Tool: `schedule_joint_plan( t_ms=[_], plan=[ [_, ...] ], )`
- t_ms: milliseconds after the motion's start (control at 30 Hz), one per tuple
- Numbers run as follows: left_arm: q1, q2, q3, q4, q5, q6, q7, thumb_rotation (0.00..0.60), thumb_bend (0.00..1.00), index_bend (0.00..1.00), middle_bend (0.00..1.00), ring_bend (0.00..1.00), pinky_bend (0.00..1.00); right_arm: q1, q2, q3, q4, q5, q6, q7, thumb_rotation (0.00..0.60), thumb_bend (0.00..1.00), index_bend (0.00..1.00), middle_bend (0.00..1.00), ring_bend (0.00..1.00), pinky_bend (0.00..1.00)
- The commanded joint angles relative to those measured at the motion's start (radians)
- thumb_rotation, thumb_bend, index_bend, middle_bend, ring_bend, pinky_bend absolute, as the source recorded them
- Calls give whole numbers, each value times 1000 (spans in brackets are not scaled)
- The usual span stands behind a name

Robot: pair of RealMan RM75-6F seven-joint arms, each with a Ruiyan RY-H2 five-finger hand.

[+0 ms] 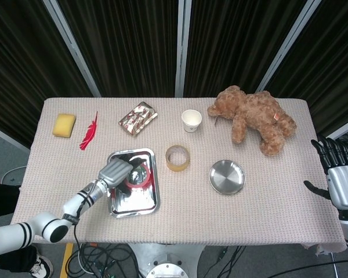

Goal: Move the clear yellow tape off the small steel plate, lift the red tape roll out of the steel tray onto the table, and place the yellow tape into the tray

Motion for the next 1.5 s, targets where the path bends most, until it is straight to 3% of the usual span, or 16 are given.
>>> schedule_joint_plan(
  t_ms=[33,333,600,1033,1333,1500],
  plan=[
    [0,-4,5,-2,-4,9,3,600,104,56,163,0,119,-2,-3,4,5,3,-5,5,600,0,0,0,0,0],
    [-5,-17,12,-7,0,36,-21,600,136,114,194,14,125,-7,-9,17,14,6,-14,13,600,0,0,0,0,0],
    [-3,-26,6,-7,16,89,-30,600,193,286,295,83,135,-14,-12,28,23,12,-19,18,600,0,0,0,0,0],
    [-55,2,-32,-169,60,129,36,600,193,279,302,84,144,-40,-4,47,50,38,-6,65,600,0,0,0,0,0],
    [-149,-112,-67,-158,32,87,105,600,191,278,302,84,144,-68,-6,61,102,47,25,161,600,0,0,0,0,0],
    [-180,-197,-53,-123,12,76,136,600,191,278,302,84,144,-75,-20,67,141,63,15,204,600,0,0,0,0,0]
  ],
)
